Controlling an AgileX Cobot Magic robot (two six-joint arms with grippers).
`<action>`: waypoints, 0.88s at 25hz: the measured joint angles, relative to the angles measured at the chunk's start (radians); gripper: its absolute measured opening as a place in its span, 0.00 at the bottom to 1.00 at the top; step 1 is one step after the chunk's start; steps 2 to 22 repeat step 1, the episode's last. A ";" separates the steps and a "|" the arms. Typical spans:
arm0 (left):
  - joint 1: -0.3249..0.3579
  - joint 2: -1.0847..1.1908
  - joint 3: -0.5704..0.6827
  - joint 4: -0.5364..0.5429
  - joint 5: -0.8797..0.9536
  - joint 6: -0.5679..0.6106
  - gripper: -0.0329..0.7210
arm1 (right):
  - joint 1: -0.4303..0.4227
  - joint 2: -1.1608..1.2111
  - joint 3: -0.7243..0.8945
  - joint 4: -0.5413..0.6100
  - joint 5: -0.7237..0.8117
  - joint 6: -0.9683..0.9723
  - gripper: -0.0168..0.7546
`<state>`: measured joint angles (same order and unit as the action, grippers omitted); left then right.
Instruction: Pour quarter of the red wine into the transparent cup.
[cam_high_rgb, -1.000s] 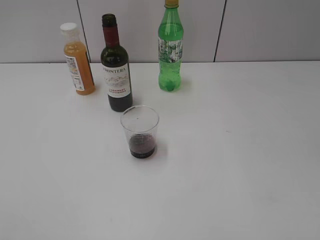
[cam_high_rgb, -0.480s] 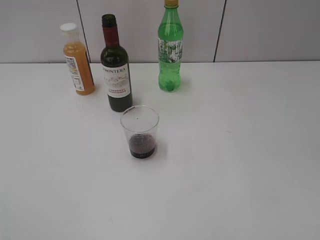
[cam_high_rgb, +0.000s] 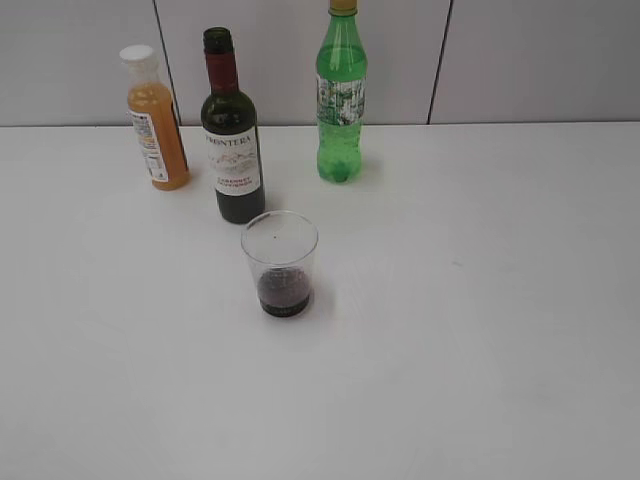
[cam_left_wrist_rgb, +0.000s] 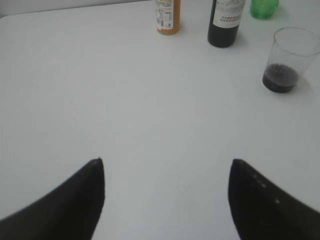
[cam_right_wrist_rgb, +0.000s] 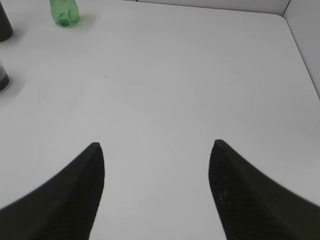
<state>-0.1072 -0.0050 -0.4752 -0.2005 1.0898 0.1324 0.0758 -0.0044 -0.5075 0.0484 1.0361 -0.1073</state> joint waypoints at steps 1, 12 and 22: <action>0.000 0.000 0.000 0.000 0.000 0.000 0.82 | 0.000 0.000 0.000 0.000 0.000 0.000 0.71; 0.000 0.000 0.000 0.000 0.000 0.000 0.82 | 0.000 0.000 0.000 0.000 0.000 0.000 0.71; 0.000 0.000 0.000 0.000 0.000 0.000 0.82 | 0.000 0.000 0.000 0.000 0.000 0.000 0.71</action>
